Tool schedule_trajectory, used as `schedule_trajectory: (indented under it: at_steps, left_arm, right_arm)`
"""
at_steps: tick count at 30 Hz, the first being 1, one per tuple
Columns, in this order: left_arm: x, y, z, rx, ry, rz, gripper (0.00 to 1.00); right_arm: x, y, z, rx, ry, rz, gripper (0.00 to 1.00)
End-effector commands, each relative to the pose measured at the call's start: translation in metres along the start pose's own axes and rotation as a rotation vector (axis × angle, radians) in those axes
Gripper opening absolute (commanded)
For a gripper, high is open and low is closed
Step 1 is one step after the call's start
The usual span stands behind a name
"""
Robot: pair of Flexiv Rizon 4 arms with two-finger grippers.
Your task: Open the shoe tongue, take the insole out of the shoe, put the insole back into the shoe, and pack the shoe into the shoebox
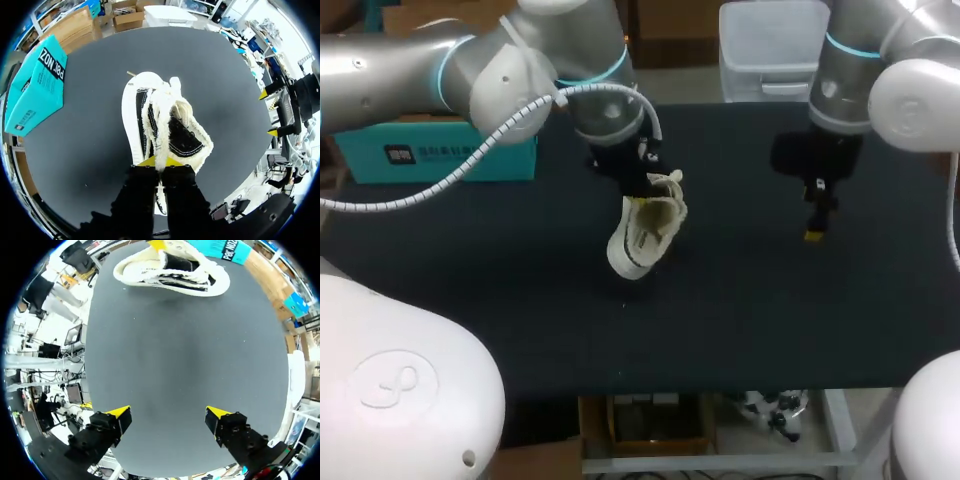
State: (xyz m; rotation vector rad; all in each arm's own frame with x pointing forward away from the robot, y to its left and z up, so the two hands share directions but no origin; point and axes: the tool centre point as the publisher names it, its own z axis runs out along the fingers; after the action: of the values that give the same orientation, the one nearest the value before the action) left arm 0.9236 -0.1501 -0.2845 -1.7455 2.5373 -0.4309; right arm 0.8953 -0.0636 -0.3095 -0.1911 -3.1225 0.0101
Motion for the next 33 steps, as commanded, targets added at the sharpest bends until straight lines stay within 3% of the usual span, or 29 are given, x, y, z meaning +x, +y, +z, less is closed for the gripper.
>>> schedule_trajectory:
  at_steps: [1, 9, 13, 22, 28, 33]
  left_arm:
    - [-0.017, -0.008, -0.039, -0.018, 0.062, 0.123, 0.0]
    - [-0.041, -0.017, -0.077, -0.03, 0.051, 0.385, 0.0]
    - [-0.057, -0.02, -0.09, -0.041, 0.059, 0.51, 0.0]
    - [-0.082, -0.039, -0.126, -0.105, 0.003, 0.836, 0.0]
    - [-0.118, -0.054, -0.158, -0.102, 0.031, 0.94, 0.0]
    - [-0.157, -0.072, -0.179, -0.081, 0.002, 0.955, 0.0]
  right_arm:
    - [0.011, 0.006, -0.009, 0.015, -0.084, -0.093, 1.0]
    - [0.018, 0.012, -0.019, 0.03, -0.157, -0.175, 1.0]
    - [0.013, 0.013, -0.021, 0.003, -0.102, -0.186, 1.0]
    - [0.013, 0.013, -0.021, 0.003, -0.102, -0.186, 1.0]
    - [0.013, 0.013, -0.021, 0.003, -0.102, -0.186, 1.0]
    - [0.013, 0.013, -0.021, 0.003, -0.102, -0.186, 1.0]
